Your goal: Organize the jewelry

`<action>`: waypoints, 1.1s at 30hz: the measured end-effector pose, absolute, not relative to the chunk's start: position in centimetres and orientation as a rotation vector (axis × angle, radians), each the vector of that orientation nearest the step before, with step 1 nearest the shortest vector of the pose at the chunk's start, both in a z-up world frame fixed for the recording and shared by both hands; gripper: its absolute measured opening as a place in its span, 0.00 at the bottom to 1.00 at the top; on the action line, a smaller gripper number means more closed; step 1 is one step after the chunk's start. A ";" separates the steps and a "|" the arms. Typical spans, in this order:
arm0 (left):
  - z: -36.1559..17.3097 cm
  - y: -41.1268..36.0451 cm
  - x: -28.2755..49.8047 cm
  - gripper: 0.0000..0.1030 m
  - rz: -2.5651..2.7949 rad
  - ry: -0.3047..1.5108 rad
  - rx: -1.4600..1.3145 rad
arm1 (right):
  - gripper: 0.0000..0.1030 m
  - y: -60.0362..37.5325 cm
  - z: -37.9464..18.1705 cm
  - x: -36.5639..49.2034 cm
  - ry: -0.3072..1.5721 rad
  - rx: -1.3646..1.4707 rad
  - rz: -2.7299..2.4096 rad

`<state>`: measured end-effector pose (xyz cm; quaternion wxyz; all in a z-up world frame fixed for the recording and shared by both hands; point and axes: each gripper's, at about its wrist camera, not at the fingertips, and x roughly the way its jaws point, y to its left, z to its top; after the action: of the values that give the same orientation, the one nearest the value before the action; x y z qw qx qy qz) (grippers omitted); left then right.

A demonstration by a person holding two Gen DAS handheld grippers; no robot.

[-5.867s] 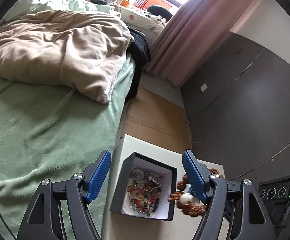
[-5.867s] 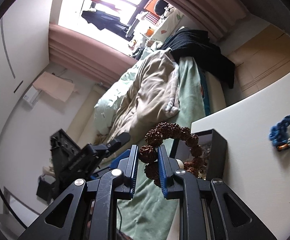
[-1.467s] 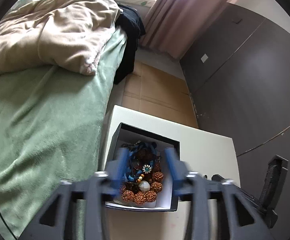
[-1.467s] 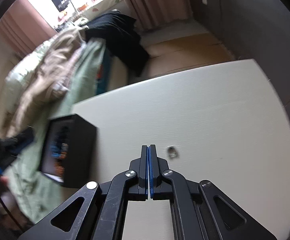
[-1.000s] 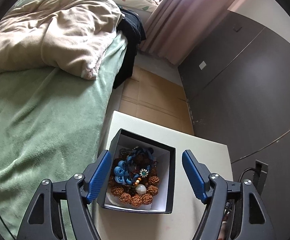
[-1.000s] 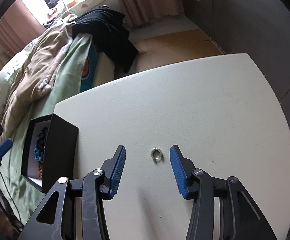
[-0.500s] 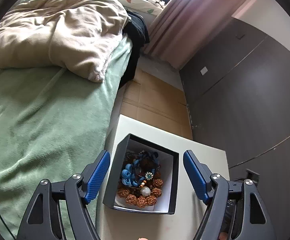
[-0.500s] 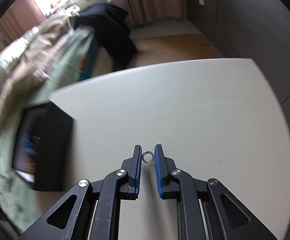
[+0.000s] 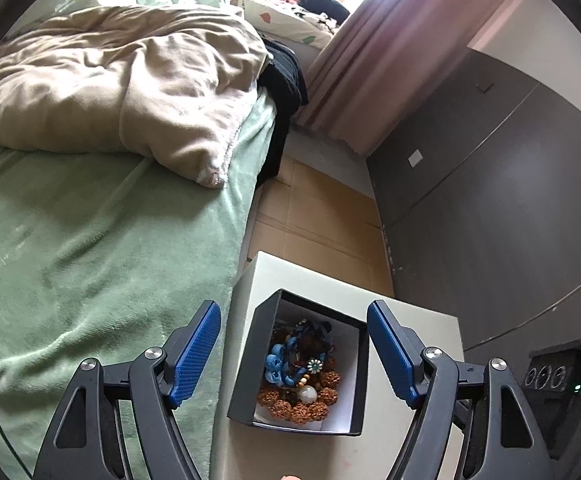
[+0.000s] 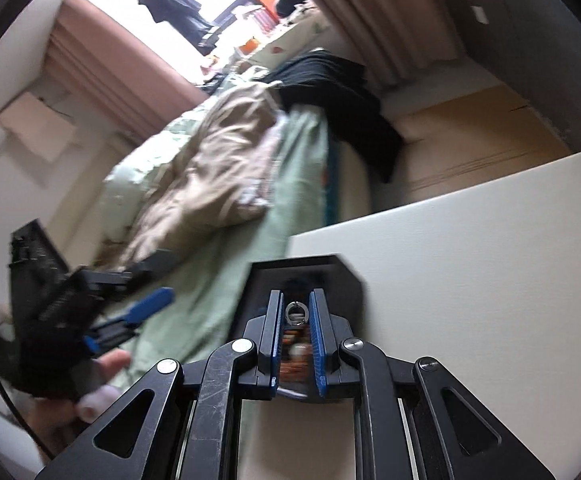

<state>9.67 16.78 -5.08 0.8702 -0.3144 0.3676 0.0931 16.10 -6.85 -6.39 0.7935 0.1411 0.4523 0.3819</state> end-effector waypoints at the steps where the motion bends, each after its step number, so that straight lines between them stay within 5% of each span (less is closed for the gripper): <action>1: -5.1 16.7 9.7 0.74 0.204 0.772 -0.645 | 0.15 -6.4 -6.4 15.9 0.973 0.324 0.848; 3: -5.0 16.8 9.6 0.75 0.212 0.771 -0.640 | 0.25 -5.8 -6.7 15.7 0.984 0.366 0.885; 5: -4.9 17.0 9.3 0.87 0.212 0.749 -0.666 | 0.59 -5.8 -7.1 15.7 1.015 0.380 0.889; 7: -4.5 16.9 9.0 0.94 0.217 0.724 -0.664 | 0.59 -6.3 -6.9 15.4 0.987 0.366 0.864; 16: -4.0 14.4 8.7 0.95 0.204 0.733 -0.599 | 0.61 -10.1 -5.2 15.5 0.970 0.312 0.763; 20: -3.7 12.3 8.4 0.95 0.199 0.742 -0.533 | 0.82 -11.9 -4.3 14.7 0.952 0.268 0.710; 26: -3.2 8.9 7.2 0.95 0.198 0.732 -0.432 | 0.92 -15.2 -3.2 13.7 0.937 0.221 0.647; 33: -3.0 5.7 6.0 0.98 0.200 0.729 -0.350 | 0.93 -18.7 -2.6 12.6 0.930 0.188 0.553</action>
<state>6.03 5.69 -3.01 0.9145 -0.1699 0.3540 0.0971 12.65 -18.71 -2.57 0.8531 0.0895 0.4418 0.2627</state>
